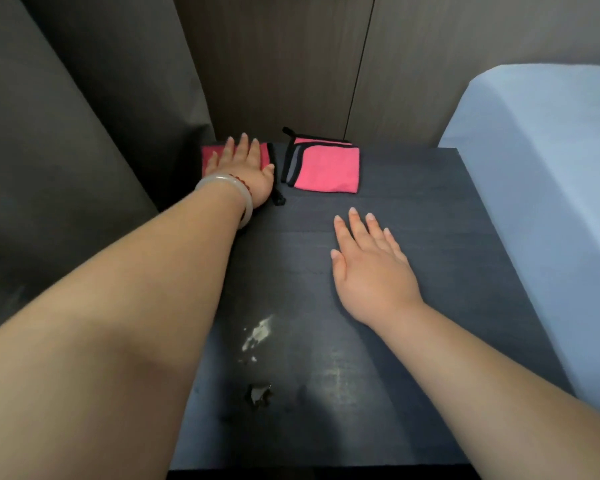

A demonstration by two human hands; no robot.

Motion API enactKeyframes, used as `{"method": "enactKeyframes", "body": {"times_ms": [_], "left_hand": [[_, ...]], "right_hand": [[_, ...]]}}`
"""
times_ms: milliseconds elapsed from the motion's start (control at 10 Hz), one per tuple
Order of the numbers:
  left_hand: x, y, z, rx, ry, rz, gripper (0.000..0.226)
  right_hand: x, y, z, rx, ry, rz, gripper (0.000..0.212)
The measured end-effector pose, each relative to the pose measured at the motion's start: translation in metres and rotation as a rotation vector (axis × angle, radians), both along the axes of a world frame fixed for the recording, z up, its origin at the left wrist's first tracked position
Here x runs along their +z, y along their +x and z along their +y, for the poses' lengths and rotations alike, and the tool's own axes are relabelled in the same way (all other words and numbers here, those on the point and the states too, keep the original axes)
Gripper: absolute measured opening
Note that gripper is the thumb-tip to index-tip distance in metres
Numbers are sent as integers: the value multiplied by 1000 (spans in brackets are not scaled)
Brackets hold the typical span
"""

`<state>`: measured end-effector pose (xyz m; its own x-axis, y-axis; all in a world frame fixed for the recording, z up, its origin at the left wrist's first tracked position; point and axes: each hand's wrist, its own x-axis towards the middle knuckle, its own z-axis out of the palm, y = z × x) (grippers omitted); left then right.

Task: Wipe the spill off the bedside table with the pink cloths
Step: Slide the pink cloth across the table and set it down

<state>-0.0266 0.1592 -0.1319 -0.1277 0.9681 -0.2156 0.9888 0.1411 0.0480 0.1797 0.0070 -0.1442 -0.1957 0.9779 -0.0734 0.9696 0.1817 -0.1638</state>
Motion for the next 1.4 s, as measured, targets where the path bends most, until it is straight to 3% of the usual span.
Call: {"method": "enactKeyframes", "body": {"times_ms": [300,600,800,1000,1300,1400], "left_hand": [[-7,-1,-39,-47,16,19,64],[4,-3,9,-7,-32,-22,63],[-7,10,-56,-110,32,-13,63],[3,3,-21,-32,-57,-42,64],[-1,14,-164,-175,45,-71,64],[-1,4,-136,-159,24,-65,65]], "right_hand": [[-3,-12,5,-11,26,41,59],[-1,-11,5,4,15,32,59],[-4,-13,3,-9,42,26,59],[-1,-10,4,3,22,21,59],[-1,-11,3,-3,20,25,59],[-2,-11,4,0,25,40,57]]}}
